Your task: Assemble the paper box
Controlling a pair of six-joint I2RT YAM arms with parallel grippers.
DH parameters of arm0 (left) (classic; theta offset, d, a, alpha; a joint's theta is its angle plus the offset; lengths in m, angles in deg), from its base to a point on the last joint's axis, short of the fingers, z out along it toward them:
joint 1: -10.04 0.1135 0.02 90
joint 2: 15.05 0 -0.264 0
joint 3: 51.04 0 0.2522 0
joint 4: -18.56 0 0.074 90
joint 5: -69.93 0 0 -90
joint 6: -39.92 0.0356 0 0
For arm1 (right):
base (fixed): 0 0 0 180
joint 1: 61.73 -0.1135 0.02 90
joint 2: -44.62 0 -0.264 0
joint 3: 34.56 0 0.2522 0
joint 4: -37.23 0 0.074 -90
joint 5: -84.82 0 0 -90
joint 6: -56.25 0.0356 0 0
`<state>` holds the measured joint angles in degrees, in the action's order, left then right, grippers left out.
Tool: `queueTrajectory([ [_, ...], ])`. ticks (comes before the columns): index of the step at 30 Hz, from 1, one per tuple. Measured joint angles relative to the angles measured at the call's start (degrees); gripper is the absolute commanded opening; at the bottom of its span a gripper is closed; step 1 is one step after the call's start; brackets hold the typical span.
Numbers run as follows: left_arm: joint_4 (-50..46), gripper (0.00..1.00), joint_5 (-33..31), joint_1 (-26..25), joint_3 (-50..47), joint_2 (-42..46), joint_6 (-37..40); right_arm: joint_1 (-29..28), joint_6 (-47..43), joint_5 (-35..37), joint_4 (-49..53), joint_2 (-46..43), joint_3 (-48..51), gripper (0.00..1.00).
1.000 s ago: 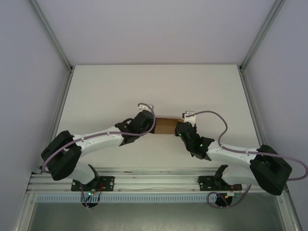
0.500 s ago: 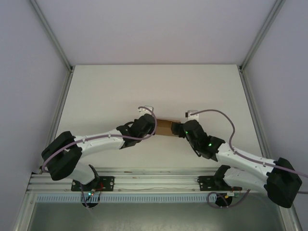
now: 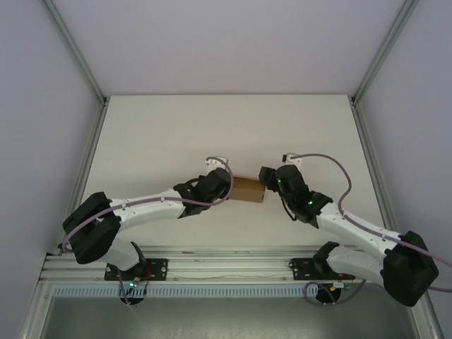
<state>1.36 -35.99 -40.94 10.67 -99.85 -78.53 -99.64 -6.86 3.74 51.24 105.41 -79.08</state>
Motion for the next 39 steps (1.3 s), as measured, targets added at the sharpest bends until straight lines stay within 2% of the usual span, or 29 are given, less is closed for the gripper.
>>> queueTrajectory([
  [5, -1.75, 0.18, 0.94, 0.02, 0.63, 0.13, 1.27, 0.59, 3.15, -1.7, -3.43, 2.49, 3.48, 0.63],
  [8, -4.09, 0.32, 2.54, 0.02, 0.76, 1.22, 2.38, 0.85, 4.5, -2.08, -6.43, 2.71, 4.94, 0.63],
  [10, -6.38, 0.47, 3.58, 0.09, 0.79, 2.4, 3.37, 1.03, 5.09, -2.14, -7.58, 2.89, 5.57, 0.62],
  [15, -13.14, 0.72, 6.64, 0.09, 1.9, 4.81, 5.49, 1.22, 5.62, -2.14, -8.22, 3.32, 5.81, 0.61],
  [18, -15.26, 0.91, 9.27, -0.11, 3.87, 5.16, 6.75, 1.16, 5.68, -3.02, -8.72, 3.63, 5.81, 0.6],
  [20, -15.76, 1.0, 10.91, -0.28, 4.92, 5.66, 6.86, 1.16, 5.62, -3.19, -8.74, 3.65, 5.81, 0.6],
  [26, -16.87, 1.0, 15.19, 1.07, 7.74, 6.75, 5.35, 1.16, 4.66, -3.45, -10.19, 4.63, 5.81, 0.59],
  [31, -16.39, 0.99, 20.09, 9.33, 8.0, 6.67, 2.51, 1.16, 3.65, -3.41, -10.75, 4.96, 5.81, 0.59],
  [34, -15.13, 0.88, 22.47, 12.0, 6.86, 6.64, 1.44, 1.16, 3.28, -3.37, -10.97, 5.09, 5.81, 0.59],
  [39, -11.91, 0.69, 27.02, 12.2, 1.05, 6.4, -0.15, 1.16, 3.3, -3.37, -11.1, 5.18, 5.81, 0.59],
])
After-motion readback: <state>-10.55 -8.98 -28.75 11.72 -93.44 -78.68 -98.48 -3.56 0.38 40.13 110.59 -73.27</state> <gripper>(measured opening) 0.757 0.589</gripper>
